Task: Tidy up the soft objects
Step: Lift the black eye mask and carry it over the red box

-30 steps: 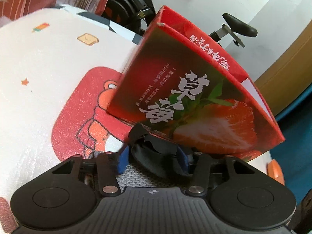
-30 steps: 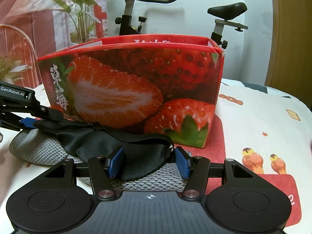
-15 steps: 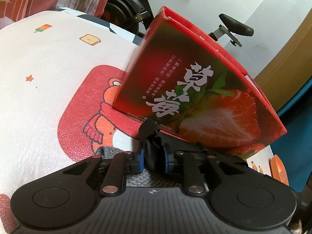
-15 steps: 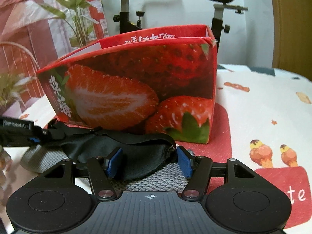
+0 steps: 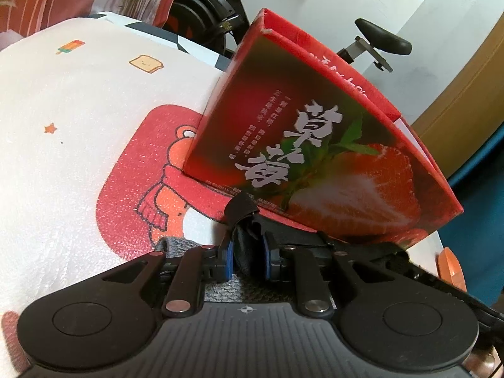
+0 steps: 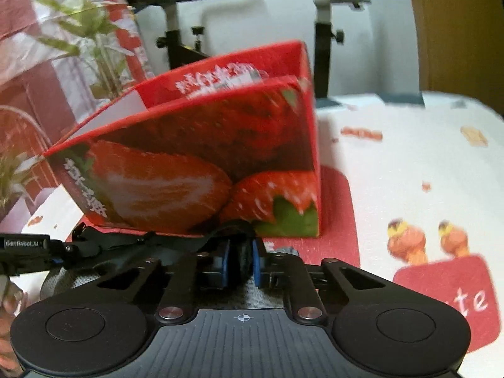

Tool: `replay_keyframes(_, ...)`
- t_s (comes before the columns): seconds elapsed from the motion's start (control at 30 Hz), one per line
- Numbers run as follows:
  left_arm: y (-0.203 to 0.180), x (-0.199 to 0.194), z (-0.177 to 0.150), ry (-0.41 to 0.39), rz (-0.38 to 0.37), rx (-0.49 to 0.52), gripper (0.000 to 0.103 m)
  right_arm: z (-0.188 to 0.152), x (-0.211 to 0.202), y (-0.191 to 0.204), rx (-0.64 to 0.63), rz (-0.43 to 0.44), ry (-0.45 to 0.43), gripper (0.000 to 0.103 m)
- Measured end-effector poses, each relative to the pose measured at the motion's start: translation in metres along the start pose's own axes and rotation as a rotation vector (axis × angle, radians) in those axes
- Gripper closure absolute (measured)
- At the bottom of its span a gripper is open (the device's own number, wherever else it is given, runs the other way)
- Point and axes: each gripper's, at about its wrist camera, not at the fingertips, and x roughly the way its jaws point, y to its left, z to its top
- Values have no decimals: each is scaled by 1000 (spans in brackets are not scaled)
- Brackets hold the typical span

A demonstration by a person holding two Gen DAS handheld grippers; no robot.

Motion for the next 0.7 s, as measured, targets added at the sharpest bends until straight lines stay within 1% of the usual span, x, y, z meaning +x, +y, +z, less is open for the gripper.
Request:
replay_keyframes(0.07, -5, -7, 0, -17, -1, 16, 86, 3, -7, 5, -26, 6, -34, 93)
replay_keyframes(0.17, -15, -24, 1, -65, -4, 62, 90, 8, -18, 8, -34, 21, -69, 94)
replay_keyframes(0.33, -33, -51, 3, -144, 10, 152, 92, 14, -34, 17, -57, 42, -113, 94)
replay_keyframes(0.57, -39, -74, -4, -188, 10, 158, 92, 17, -61, 26, -71, 70, -177, 94)
replay_keyframes(0.7, -41, -86, -9, -209, -2, 161, 92, 16, -72, 28, -73, 75, -198, 94)
